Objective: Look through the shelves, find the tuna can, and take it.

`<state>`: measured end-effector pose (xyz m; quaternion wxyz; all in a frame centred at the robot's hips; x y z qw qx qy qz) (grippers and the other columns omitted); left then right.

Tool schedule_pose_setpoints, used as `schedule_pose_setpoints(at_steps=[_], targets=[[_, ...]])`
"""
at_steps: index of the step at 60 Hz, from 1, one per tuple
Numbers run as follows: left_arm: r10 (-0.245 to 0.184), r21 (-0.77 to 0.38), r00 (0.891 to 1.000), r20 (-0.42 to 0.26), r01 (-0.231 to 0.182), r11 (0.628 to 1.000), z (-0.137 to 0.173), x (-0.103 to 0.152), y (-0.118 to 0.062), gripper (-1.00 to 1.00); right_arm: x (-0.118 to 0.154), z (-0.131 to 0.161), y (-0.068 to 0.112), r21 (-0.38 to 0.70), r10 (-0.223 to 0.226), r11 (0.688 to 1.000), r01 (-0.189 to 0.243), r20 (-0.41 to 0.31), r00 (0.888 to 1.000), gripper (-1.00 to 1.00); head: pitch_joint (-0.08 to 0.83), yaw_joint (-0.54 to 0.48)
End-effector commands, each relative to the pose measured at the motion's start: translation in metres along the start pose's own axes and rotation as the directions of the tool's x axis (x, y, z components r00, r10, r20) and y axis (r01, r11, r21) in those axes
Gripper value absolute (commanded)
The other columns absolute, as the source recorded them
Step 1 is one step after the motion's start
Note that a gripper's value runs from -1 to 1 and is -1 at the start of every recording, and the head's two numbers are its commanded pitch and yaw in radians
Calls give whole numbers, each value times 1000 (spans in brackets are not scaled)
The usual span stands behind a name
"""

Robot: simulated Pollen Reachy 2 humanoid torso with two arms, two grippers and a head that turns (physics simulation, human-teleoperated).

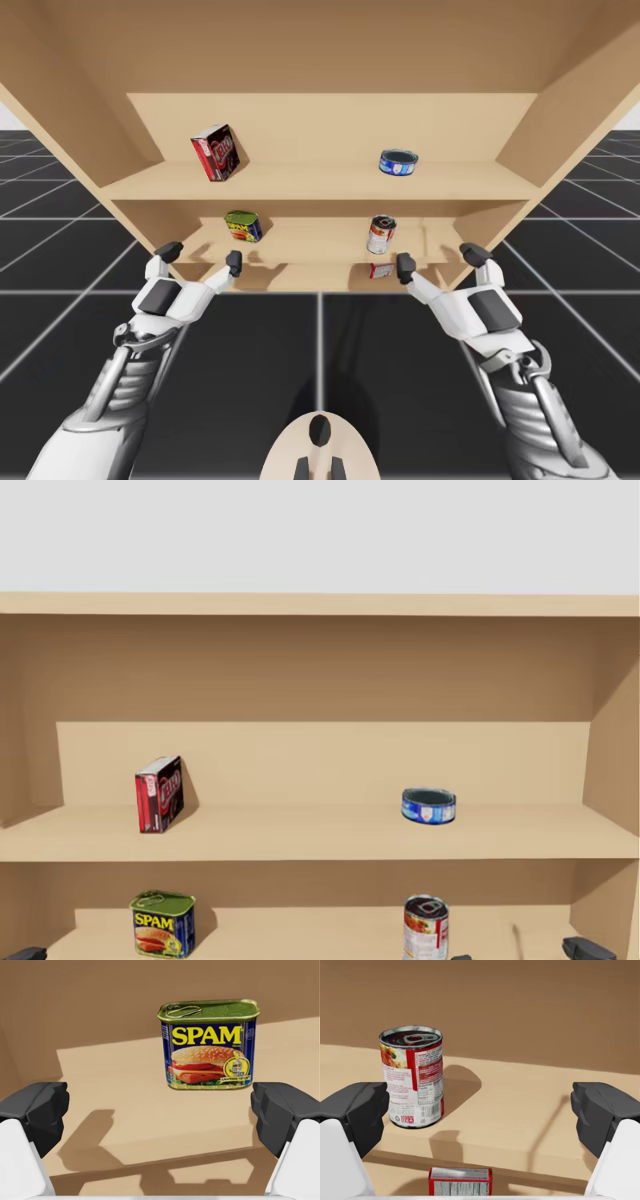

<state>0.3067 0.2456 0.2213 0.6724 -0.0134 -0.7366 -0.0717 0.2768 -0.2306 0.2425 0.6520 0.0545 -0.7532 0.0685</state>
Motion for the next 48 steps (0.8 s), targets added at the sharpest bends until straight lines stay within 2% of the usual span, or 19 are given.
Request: schedule_pose_setpoints(at_steps=[1, 6, 14, 23, 34, 42, 46, 48], targets=[[1, 2, 1000, -2, -1, 1000, 0, 0, 0, -1000, -1, 2, 3, -16, -8, 1000, 8, -5, 1000, -1000, 0, -19], [1, 3, 1000, -2, -1, 1000, 0, 0, 1, -1000, 4, 3, 2, -10, -25, 1000, 25, 6, 1000, -1000, 17, -21], [0, 0, 1000, -2, 0, 1000, 0, 0, 0, -1000, 3, 3, 2, -8, -23, 1000, 23, -2, 1000, -1000, 74, -49], [-1, -5, 1000, 1, 1, 1000, 1, 0, -1, -1000, 3, 2, 1, -19, -22, 1000, 22, 5, 1000, -1000, 130, -138], [-4, -11, 1000, 3, 4, 1000, 1, 0, -1, -1000, 4, 3, 1, -19, -16, 1000, 16, 12, 1000, -1000, 151, -231], [-3, -10, 1000, 2, 3, 1000, 1, 0, -1, -1000, 13, 8, 3, -20, 3, 1000, -2, 35, 999, -1000, 157, -231], [0, -9, 1000, 1, 0, 1000, 0, 0, -1, -1000, 27, 14, 4, -4, -21, 1000, 22, 49, 999, -1000, 159, -223], [3, -8, 1000, -1, -3, 1000, 0, -1, -1, -1000, 39, 19, 6, 21, -51, 999, 50, 53, 997, -1000, 160, -220]])
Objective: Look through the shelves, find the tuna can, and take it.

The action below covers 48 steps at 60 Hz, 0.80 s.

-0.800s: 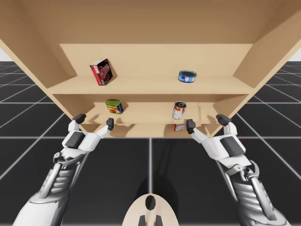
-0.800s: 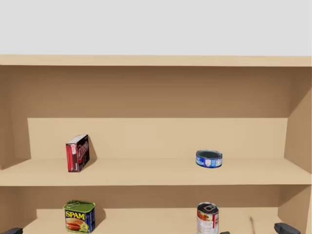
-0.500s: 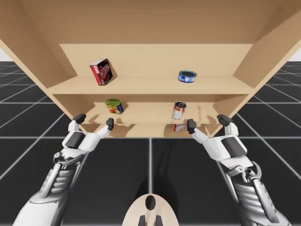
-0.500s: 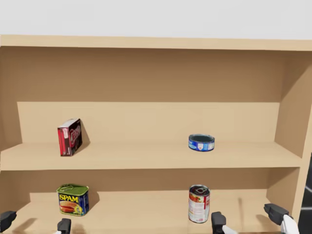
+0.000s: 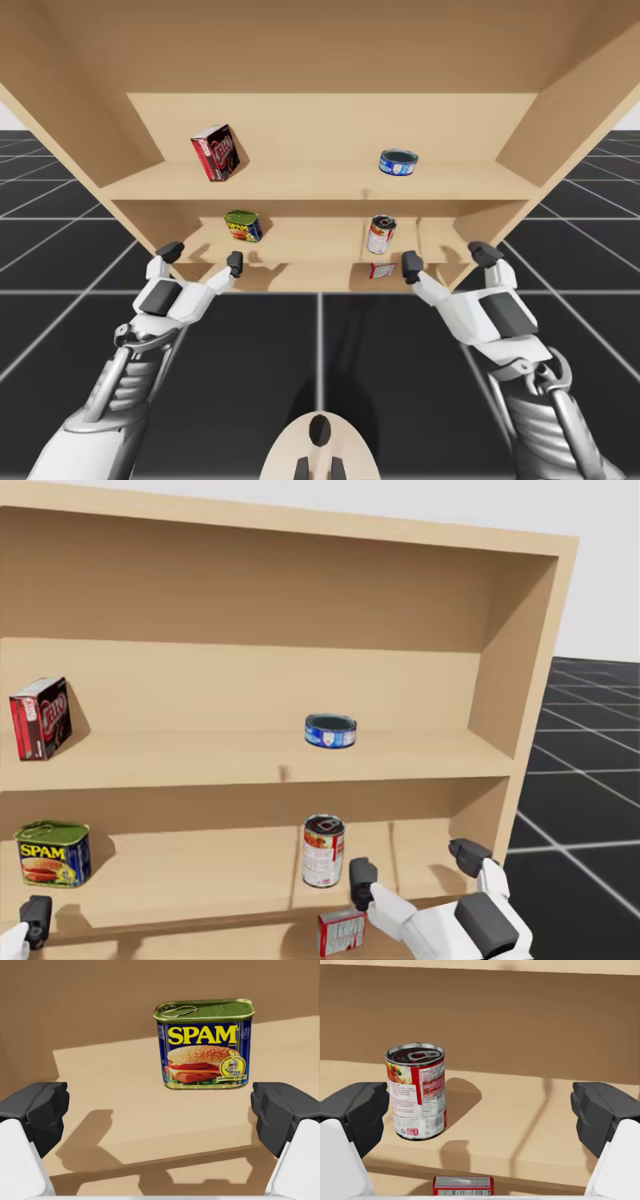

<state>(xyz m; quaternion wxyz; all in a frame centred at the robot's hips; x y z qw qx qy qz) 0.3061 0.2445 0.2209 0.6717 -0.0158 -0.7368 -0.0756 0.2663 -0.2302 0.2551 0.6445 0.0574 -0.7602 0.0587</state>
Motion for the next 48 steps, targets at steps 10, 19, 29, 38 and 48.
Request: schedule_pose_setpoints(at_steps=[10, 19, 29, 38, 48], targets=[[6, 2, 1000, -6, -6, 1000, 0, 0, 0, -1000, 76, 23, 16, 66, 2, 998, -7, 70, 998, -1000, 162, -226], [4, 3, 1000, -9, -4, 1000, 0, -1, 0, -1000, 108, 22, 22, 78, 38, 996, -47, 110, 993, -1000, 160, -227], [4, 4, 1000, -11, -4, 1000, 0, -1, -1, -1000, 119, -1, 27, 97, 43, 994, -52, 96, 995, -1000, 162, -230], [4, 5, 1000, -13, -4, 1000, 0, -1, 0, -1000, 122, -29, 26, 103, 30, 994, -37, 71, 997, -1000, 167, -231], [3, 6, 1000, -16, -3, 1000, -1, -2, 0, -1000, 119, -63, 25, 120, 6, 993, -8, 14, 1000, -1000, 171, -232]])
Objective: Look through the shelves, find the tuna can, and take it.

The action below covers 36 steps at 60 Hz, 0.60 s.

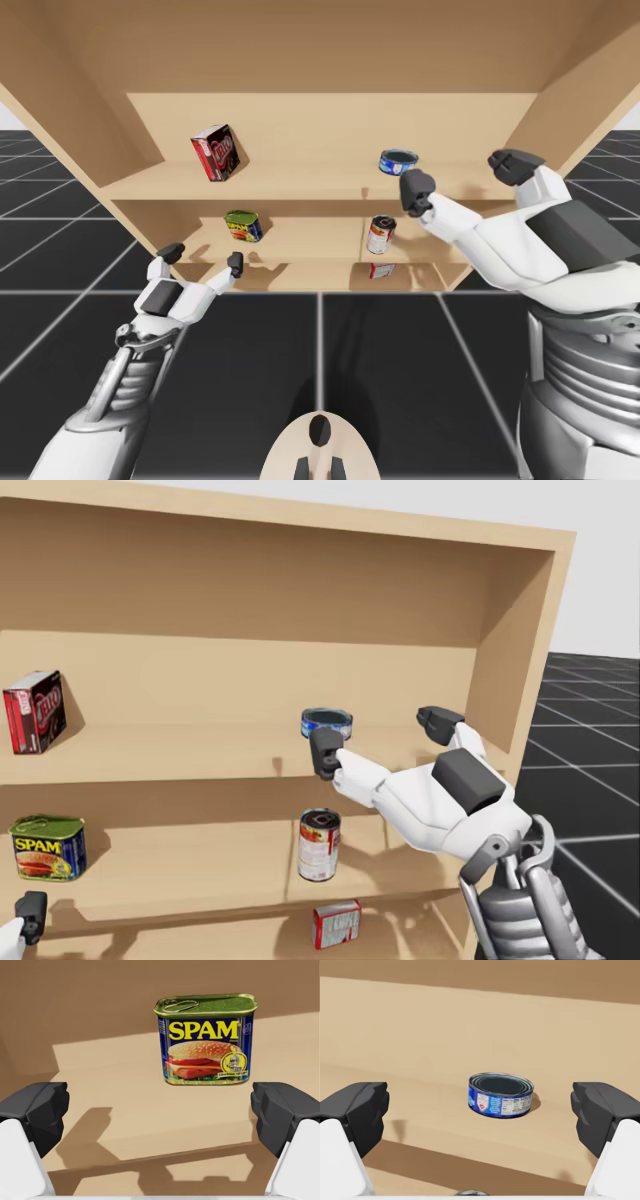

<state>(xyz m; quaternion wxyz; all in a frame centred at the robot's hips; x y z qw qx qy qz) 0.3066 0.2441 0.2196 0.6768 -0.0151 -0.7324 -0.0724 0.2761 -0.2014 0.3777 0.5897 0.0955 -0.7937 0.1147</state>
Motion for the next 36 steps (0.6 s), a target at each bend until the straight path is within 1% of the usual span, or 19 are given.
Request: schedule_pose_setpoints(at_steps=[1, 3, 5, 6, 8, 13, 15, 18, 21, 25, 27, 30, 33, 34, 36], targets=[[-1, 1, 1000, -3, 1, 1000, 0, -1, 0, -1000, -4, -30, -4, -18, -26, 1000, 24, -112, 993, -1000, 171, -232], [-1, 2, 1000, -5, 1, 1000, 0, -1, 0, -1000, -6, -37, -5, -13, -46, 999, 45, -127, 991, -1000, 172, -233], [0, 3, 1000, -6, 0, 1000, 0, -1, 0, -1000, -7, -41, -6, -11, -55, 998, 54, -135, 989, -1000, 172, -233], [0, 3, 1000, -6, 0, 1000, 0, -1, 0, -1000, -8, -46, -6, -7, -69, 998, 69, -146, 987, -1000, 172, -233], [0, 4, 1000, -7, 0, 1000, 0, -1, 0, -1000, -9, -49, -7, -8, -74, 997, 73, -151, 986, -1000, 172, -233], [1, 5, 1000, -9, -1, 1000, 0, -1, 1, -1000, -11, -65, -7, -6, -102, 995, 103, -175, 979, -1000, 173, -234], [1, 6, 1000, -9, -1, 1000, 0, -1, 1, -1000, -12, -68, -6, -7, -106, 994, 107, -179, 978, -1000, 173, -234], [1, 7, 1000, -10, -1, 1000, 0, -1, 1, -1000, -14, -77, -6, -9, -110, 994, 110, -192, 975, -1000, 175, -235], [2, 7, 1000, -12, -2, 1000, 0, -1, 1, -1000, -16, -85, -5, -13, -106, 994, 105, -206, 973, -1000, 174, -235], [2, 8, 1000, -16, -2, 1000, 0, -1, 2, -1000, -19, -94, -4, -21, -108, 994, 106, -238, 965, -1000, 177, -235], [3, 7, 1000, -17, -2, 1000, 0, -1, 2, -1000, -22, -99, -4, -29, -95, 995, 91, -253, 963, -1000, 178, -235], [3, 8, 1000, -18, -3, 1000, -1, -1, 3, -1000, -23, -103, -3, -35, -97, 995, 91, -272, 957, -1000, 179, -233], [4, 8, 1000, -18, -4, 1000, -1, -1, 3, -1000, -25, -106, -3, -40, -84, 996, 76, -284, 955, -1000, 179, -232], [5, 8, 1000, -18, -5, 1000, -1, -1, 3, -1000, -27, -108, -3, -41, -84, 996, 76, -295, 952, -1000, 180, -231], [5, 8, 1000, -17, -5, 1000, -1, -1, 3, -1000, -27, -110, -2, -42, -78, 997, 68, -299, 951, -1000, 180, -231]])
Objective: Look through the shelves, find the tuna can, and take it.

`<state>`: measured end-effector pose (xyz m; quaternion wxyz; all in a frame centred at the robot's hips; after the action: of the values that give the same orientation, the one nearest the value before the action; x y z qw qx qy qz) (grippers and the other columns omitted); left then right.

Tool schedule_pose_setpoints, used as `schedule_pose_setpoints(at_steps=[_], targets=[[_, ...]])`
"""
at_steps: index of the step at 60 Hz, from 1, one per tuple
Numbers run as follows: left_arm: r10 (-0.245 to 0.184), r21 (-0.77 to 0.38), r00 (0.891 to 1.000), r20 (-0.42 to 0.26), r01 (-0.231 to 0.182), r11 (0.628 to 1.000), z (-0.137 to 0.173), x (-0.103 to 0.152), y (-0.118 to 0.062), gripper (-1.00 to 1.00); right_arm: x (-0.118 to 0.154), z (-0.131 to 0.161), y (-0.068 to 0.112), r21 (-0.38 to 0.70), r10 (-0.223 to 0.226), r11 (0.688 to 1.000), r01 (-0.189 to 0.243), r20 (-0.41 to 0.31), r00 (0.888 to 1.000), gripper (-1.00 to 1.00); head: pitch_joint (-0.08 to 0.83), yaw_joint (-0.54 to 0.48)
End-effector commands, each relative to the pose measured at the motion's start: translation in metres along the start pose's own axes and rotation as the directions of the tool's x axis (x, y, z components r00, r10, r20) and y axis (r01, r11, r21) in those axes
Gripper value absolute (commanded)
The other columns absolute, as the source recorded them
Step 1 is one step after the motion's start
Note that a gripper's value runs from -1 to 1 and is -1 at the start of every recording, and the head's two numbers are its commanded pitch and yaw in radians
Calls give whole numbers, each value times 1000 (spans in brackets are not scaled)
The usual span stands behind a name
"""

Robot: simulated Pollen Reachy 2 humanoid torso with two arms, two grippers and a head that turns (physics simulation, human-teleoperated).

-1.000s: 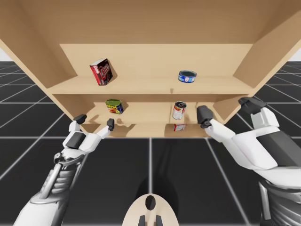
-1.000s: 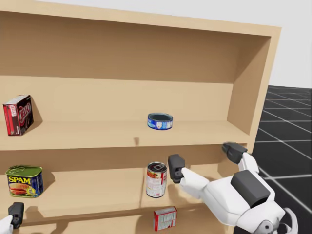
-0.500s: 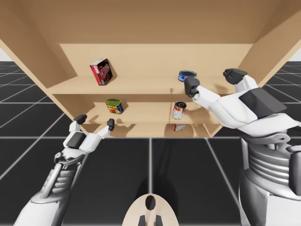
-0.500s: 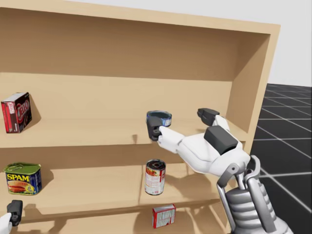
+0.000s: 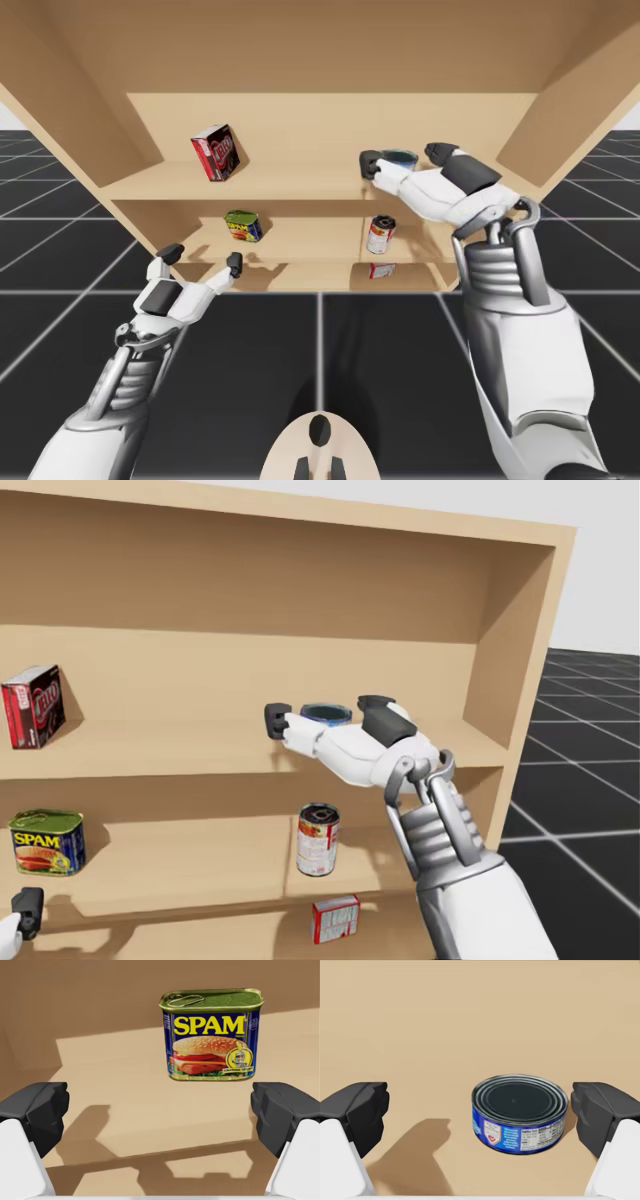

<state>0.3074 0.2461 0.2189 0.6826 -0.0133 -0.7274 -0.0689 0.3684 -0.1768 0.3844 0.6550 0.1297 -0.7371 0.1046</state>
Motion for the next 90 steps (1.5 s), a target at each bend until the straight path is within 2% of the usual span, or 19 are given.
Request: schedule_pose_setpoints(at_steps=[1, 8, 19, 34, 42, 44, 46, 48, 49, 50, 62, 65, 72, 77, 90], targets=[[3, 1, 1000, -2, -3, 1000, 0, 0, 2, -1000, -6, -20, 0, -67, 15, 997, -26, -154, 988, -1000, 180, -230], [6, 1, 1000, -2, -6, 1000, -1, 0, 2, -1000, -7, -26, -2, -88, 36, 995, -52, -178, 983, -1000, 180, -230], [7, 1, 1000, -1, -7, 1000, -1, 0, 3, -1000, -13, -32, -6, -107, 36, 992, -60, -210, 977, -1000, 182, -229], [12, 0, 1000, -1, -12, 1000, -1, 0, 4, -1000, -22, -40, -16, -97, -2, 995, -23, -247, 969, -1000, 184, -229], [14, 0, 1000, 1, -14, 1000, -1, 1, 4, -1000, -24, -41, -16, -81, -2, 997, -18, -250, 968, -986, 186, -227], [14, 0, 1000, 1, -14, 1000, -1, 1, 4, -1000, -24, -41, -15, -75, 4, 997, -24, -250, 968, -852, 186, -227], [14, 0, 1000, 1, -14, 1000, -1, 1, 4, -1000, -25, -40, -15, -81, 13, 996, -33, -238, 971, -111, 186, -227], [14, 0, 1000, 2, -14, 1000, -1, 1, 4, -1000, -26, -39, -14, -86, 16, 996, -37, -233, 972, 389, 187, -227], [14, 1, 1000, 2, -14, 1000, -1, 1, 4, -1000, -26, -38, -14, -81, 12, 996, -32, -236, 972, 910, 187, -227], [14, 1, 1000, 2, -14, 1000, -1, 1, 4, -1000, -26, -38, -14, -80, 10, 996, -29, -236, 972, 954, 187, -227], [12, -1, 1000, 2, -12, 1000, 0, 0, 4, -1000, -28, -35, -16, -83, 7, 996, -28, -236, 972, 1000, 191, -227], [12, 0, 1000, 2, -12, 1000, 0, 0, 4, -1000, -26, -35, -17, -86, 5, 996, -25, -223, 975, 1000, 190, -226], [11, 2, 1000, 3, -11, 1000, 0, 0, 4, -1000, -13, -33, -15, -68, -9, 998, -1, -136, 991, 1000, 193, -227], [10, 5, 1000, 5, -10, 1000, 0, 0, 5, -1000, 0, -27, -11, -65, 1, 998, -4, -56, 998, 1000, 194, -227], [11, 8, 1000, 8, -11, 1000, 0, 1, 5, -1000, 22, -9, -7, -83, 23, 996, -18, 67, 997, 1000, 194, -228]])
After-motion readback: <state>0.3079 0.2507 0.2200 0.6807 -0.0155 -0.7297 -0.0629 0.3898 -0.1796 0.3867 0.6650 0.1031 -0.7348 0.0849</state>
